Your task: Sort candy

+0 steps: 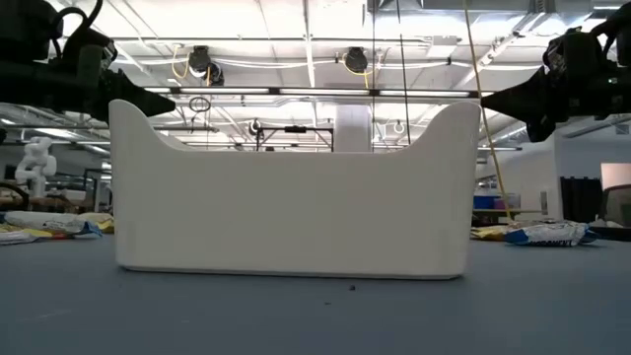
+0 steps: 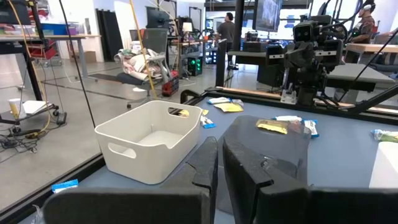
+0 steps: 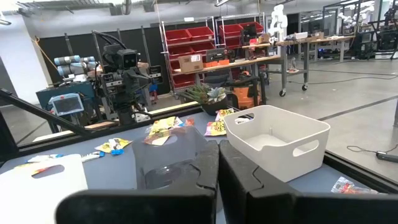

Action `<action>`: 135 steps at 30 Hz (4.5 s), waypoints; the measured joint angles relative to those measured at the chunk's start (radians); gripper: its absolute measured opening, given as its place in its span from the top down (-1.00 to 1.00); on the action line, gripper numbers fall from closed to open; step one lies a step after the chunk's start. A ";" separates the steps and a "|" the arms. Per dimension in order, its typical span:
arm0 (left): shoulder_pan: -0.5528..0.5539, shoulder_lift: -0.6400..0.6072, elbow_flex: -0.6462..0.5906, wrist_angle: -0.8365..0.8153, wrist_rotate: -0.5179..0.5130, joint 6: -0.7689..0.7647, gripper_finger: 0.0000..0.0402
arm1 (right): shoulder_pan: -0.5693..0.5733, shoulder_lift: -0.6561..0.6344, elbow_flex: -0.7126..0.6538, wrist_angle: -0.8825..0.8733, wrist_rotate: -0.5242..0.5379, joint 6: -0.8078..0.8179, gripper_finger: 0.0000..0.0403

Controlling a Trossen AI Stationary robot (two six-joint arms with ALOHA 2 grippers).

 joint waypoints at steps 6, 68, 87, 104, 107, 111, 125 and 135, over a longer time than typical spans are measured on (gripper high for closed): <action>0.000 0.000 0.000 0.000 0.000 0.000 0.85 | 0.000 0.000 0.000 0.000 0.000 0.000 1.00; 0.000 0.000 -0.002 0.065 -0.001 0.001 0.85 | -0.672 1.633 0.854 -0.261 -0.130 0.332 0.15; 0.000 0.005 0.001 -0.010 0.000 0.000 0.85 | -0.727 1.823 1.012 -0.410 -0.053 0.359 0.20; 0.000 0.005 -0.001 0.010 0.016 -0.046 0.85 | -0.734 1.823 1.013 -0.461 -0.058 0.210 0.96; 0.000 0.005 -0.002 0.048 0.016 -0.017 0.85 | -0.733 1.791 1.021 -0.537 -0.058 0.190 0.98; 0.000 0.005 -0.002 0.063 0.016 0.004 0.85 | -0.716 1.705 1.038 -0.566 -0.057 0.164 0.99; 0.000 0.020 -0.001 0.009 -0.001 -0.027 0.85 | -0.493 1.538 1.037 -0.304 -0.153 0.043 1.00; 0.003 0.145 -0.001 0.025 -0.090 -0.053 0.85 | -0.445 1.771 1.318 -0.325 -0.222 -0.158 1.00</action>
